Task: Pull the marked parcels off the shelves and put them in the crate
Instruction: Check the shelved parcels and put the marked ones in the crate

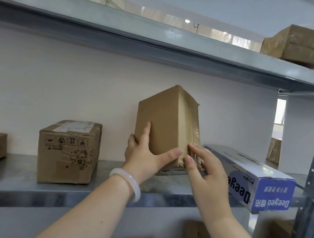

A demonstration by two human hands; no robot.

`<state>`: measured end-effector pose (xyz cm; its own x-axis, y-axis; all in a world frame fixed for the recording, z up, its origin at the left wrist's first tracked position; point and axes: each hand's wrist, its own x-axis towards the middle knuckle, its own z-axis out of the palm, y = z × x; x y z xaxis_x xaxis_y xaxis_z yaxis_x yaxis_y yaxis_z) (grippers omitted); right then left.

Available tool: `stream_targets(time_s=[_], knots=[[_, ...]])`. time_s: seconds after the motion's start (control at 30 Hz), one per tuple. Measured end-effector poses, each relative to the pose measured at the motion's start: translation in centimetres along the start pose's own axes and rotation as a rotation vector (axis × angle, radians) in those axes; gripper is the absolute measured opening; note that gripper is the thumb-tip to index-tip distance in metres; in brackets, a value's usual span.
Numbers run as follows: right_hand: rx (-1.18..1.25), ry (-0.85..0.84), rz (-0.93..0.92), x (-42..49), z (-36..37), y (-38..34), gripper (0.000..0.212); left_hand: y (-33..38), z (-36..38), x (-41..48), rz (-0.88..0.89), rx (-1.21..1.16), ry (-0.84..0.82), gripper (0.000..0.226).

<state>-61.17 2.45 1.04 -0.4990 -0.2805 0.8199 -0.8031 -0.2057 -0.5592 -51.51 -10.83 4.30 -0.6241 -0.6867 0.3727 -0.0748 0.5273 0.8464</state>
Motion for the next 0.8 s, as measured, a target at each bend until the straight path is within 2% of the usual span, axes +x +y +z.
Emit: stream_targets(time_s=[0.23, 0.33, 0.43, 0.47, 0.53, 0.63, 0.8], knots=[[-0.024, -0.001, 0.022, -0.1, -0.5, 0.1, 0.027, 0.1, 0.1, 0.2, -0.042, -0.098, -0.114, 0.128], [0.015, 0.017, 0.074, 0.6, -1.2, 0.4, 0.045, -0.4, 0.0, 0.1, -0.013, -0.266, -0.127, 0.128], [0.066, -0.058, 0.276, 1.3, -2.0, 0.7, 0.076, -1.2, 0.1, -0.1, 0.020, -0.360, -0.169, 0.118], [0.118, -0.104, 0.318, 1.4, -2.2, 0.8, 0.081, -1.5, 0.2, -0.2, 0.024, -0.401, -0.186, 0.113], [0.241, -0.163, 0.315, 1.4, -2.2, 0.7, 0.074, -1.9, 0.5, -0.2, 0.028, -0.466, -0.215, 0.096], [0.288, -0.144, 0.268, 1.2, -1.9, 0.7, 0.075, -2.1, 1.1, -0.2, 0.067, -0.479, -0.136, 0.062], [0.195, -0.122, 0.166, 0.5, -1.4, 0.3, 0.061, -1.9, 1.2, -0.6, 0.168, -0.287, 0.074, 0.057]])
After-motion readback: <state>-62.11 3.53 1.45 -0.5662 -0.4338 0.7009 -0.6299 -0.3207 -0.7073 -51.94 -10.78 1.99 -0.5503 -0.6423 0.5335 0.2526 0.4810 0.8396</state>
